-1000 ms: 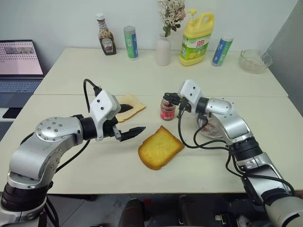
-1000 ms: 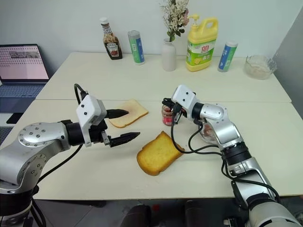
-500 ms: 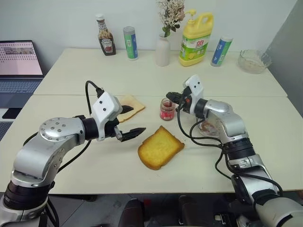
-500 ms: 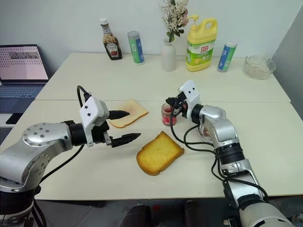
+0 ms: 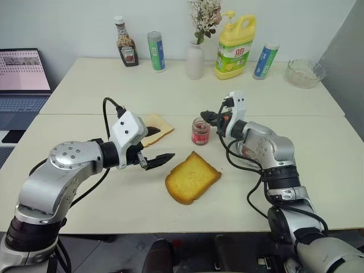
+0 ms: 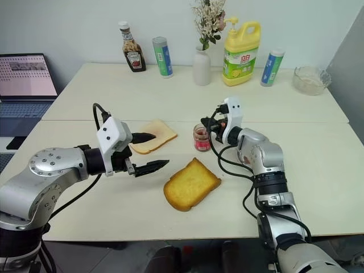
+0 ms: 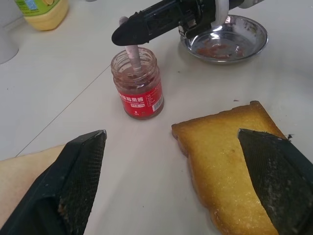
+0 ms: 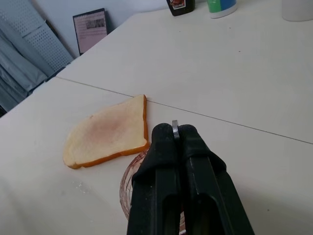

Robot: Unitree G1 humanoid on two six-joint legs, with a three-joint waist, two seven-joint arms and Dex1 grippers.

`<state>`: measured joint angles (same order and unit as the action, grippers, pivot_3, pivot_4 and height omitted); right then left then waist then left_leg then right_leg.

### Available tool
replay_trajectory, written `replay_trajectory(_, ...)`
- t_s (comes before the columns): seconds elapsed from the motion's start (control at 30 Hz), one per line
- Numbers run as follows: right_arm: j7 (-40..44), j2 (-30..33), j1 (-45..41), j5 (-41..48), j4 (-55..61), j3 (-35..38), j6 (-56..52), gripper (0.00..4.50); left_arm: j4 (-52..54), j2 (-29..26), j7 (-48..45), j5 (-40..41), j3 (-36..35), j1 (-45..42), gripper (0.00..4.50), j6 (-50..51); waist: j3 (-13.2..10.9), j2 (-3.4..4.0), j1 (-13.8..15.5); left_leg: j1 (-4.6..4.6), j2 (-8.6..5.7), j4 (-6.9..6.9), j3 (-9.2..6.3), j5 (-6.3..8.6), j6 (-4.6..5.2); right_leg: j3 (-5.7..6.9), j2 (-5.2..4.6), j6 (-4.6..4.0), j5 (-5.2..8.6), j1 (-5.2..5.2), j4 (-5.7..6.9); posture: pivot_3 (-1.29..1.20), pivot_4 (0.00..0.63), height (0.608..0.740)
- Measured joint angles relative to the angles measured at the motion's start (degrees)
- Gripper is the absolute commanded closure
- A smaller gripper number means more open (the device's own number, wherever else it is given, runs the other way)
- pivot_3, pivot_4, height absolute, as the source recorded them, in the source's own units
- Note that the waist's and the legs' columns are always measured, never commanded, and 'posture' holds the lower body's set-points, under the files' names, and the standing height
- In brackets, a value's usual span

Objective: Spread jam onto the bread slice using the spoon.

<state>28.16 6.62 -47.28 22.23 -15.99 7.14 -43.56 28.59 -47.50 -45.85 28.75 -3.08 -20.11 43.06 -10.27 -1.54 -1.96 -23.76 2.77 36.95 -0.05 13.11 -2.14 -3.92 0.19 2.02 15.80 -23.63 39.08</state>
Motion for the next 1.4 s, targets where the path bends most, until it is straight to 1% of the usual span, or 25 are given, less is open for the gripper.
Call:
replay_trajectory(0.1,-2.1,-0.9,-1.4,2.8,0.0,2.9,-2.4,4.44,-0.1,0.0,-0.1,-0.2,0.5,-0.2,0.0,-0.4,0.0,0.0,0.0,-0.01,0.0,0.0,0.0,0.0,0.0,0.0,0.0,0.0,0.0,-0.02,0.0,0.0,0.15,0.74)
replay_trajectory(0.5,-8.4,-1.4,-2.4,9.9,-0.2,10.0,-7.2,4.44,-1.4,0.0,-1.0,-1.3,1.4,-0.9,0.0,-1.5,0.0,0.01,0.0,-0.04,0.0,-0.01,0.02,0.0,0.0,-0.01,0.0,0.0,0.0,-0.03,-0.01,0.0,0.15,0.74)
replay_trajectory(0.77,-12.1,-1.4,-3.1,13.1,-1.1,13.5,-8.6,4.44,-2.2,0.0,-1.1,-2.1,1.6,-1.5,0.0,-2.2,0.0,0.01,0.0,-0.05,-0.01,-0.01,0.02,0.0,0.0,0.0,0.0,0.0,0.0,-0.03,-0.02,0.0,0.15,0.74)
replay_trajectory(1.27,-15.8,-0.9,-3.5,17.4,-2.0,16.2,-9.8,4.44,-2.5,0.1,-1.3,-2.5,2.7,-2.4,0.0,-2.4,0.0,0.01,-0.1,-0.05,-0.01,-0.02,0.02,0.0,0.0,-0.01,0.0,0.0,0.0,-0.04,-0.02,0.0,0.15,0.74)
replay_trajectory(1.33,-15.4,-0.3,-3.4,17.1,-1.9,14.9,-9.5,4.44,-2.5,0.1,-1.3,-2.5,2.7,-2.4,0.0,-2.4,0.0,0.01,-0.1,-0.05,-0.01,-0.02,0.02,0.0,0.0,-0.01,0.0,0.0,0.0,-0.04,-0.02,0.0,0.15,0.74)
replay_trajectory(1.4,-13.3,0.9,-2.8,15.8,0.0,11.5,-8.5,4.44,-2.5,0.1,-1.3,-2.5,2.7,-2.4,0.0,-2.5,0.0,0.01,-0.1,-0.06,-0.01,-0.02,0.03,0.0,0.0,-0.01,0.0,0.01,0.0,-0.05,-0.03,0.0,0.15,0.74)
